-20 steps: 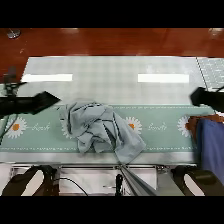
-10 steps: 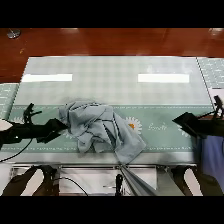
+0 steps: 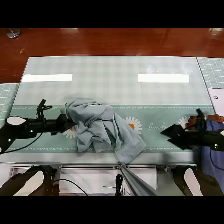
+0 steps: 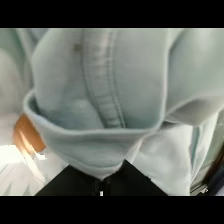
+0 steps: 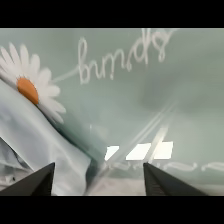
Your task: Fold the shirts.
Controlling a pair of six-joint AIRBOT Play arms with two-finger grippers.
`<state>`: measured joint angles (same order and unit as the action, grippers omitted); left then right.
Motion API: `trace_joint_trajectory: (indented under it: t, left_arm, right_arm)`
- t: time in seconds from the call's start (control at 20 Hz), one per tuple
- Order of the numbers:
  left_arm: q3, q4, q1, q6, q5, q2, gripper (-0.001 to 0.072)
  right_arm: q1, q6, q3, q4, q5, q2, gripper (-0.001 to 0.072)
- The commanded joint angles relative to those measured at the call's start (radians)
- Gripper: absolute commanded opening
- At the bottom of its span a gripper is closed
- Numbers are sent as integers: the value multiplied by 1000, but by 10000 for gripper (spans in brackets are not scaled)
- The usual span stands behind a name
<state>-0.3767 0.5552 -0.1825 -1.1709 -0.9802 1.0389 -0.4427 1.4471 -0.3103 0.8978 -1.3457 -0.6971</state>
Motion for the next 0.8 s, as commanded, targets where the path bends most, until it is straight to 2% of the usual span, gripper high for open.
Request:
trace_joint_trajectory:
  t: [0.0, 0.3, 0.45, 0.75]
  left_arm:
    - [-71, -58, 13, 53, -14, 24, 23]
    - [-120, -59, 13, 53, -34, 24, 23]
    - [-120, -59, 13, 53, -45, 24, 23]
    - [-120, -59, 13, 52, -61, 24, 23]
  right_arm:
    - [69, -5, 76, -22, -45, 1, 633]
    - [474, 156, 82, -85, 149, -18, 633]
    - [629, 142, 80, -208, 272, -112, 633]
    - [823, 79, -12, -339, 463, -320, 632]
